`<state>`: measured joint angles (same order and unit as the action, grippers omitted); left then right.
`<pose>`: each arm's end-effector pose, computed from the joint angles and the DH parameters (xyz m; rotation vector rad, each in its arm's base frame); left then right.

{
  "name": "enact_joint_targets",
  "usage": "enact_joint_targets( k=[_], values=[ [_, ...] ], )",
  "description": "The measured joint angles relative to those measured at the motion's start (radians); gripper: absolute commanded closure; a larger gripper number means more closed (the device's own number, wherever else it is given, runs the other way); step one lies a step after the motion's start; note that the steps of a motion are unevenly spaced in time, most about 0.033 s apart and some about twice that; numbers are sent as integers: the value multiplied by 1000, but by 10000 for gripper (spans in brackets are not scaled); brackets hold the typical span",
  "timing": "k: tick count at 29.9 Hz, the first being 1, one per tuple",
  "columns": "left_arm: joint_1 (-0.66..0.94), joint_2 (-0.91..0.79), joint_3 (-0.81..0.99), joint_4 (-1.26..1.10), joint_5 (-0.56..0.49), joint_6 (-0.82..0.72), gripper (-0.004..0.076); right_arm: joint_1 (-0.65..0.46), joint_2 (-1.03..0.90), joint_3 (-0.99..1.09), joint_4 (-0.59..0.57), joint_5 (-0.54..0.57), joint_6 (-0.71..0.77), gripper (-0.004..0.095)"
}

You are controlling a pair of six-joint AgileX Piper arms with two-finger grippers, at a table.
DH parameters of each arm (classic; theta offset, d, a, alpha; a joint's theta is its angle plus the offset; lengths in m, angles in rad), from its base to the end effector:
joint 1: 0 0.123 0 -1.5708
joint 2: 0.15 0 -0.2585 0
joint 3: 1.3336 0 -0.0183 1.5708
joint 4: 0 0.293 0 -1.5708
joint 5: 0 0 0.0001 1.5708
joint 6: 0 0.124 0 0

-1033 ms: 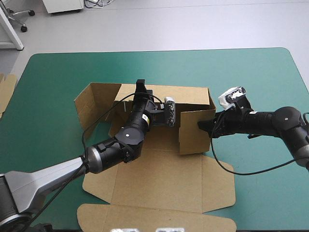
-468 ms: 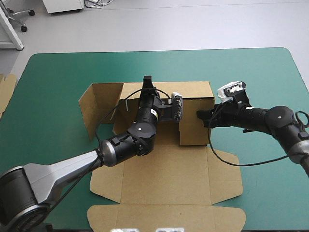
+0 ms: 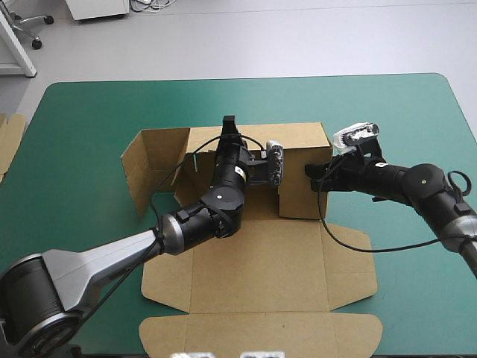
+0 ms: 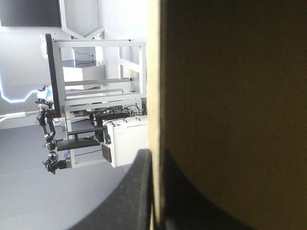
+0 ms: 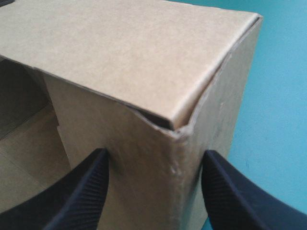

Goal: Fold the box

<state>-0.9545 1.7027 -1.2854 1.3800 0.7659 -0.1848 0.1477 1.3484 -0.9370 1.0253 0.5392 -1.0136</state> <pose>0.3199 -0.3055 0.2493 1.4851 1.4052 0.8788 0.3433 0.1062 0.2396 -0.4763 2.1223 0.5482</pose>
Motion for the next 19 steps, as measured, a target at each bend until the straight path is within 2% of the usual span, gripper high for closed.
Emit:
enact_joint_targets(
  k=[15, 19],
  values=[
    [-3, 2, -53, -74, -4, 12, 731, 0, 6, 0, -18, -32, 31, 428],
    [-9, 2, -55, -88, -3, 33, 731, 0, 6, 0, -20, -46, 41, 475]
  ],
)
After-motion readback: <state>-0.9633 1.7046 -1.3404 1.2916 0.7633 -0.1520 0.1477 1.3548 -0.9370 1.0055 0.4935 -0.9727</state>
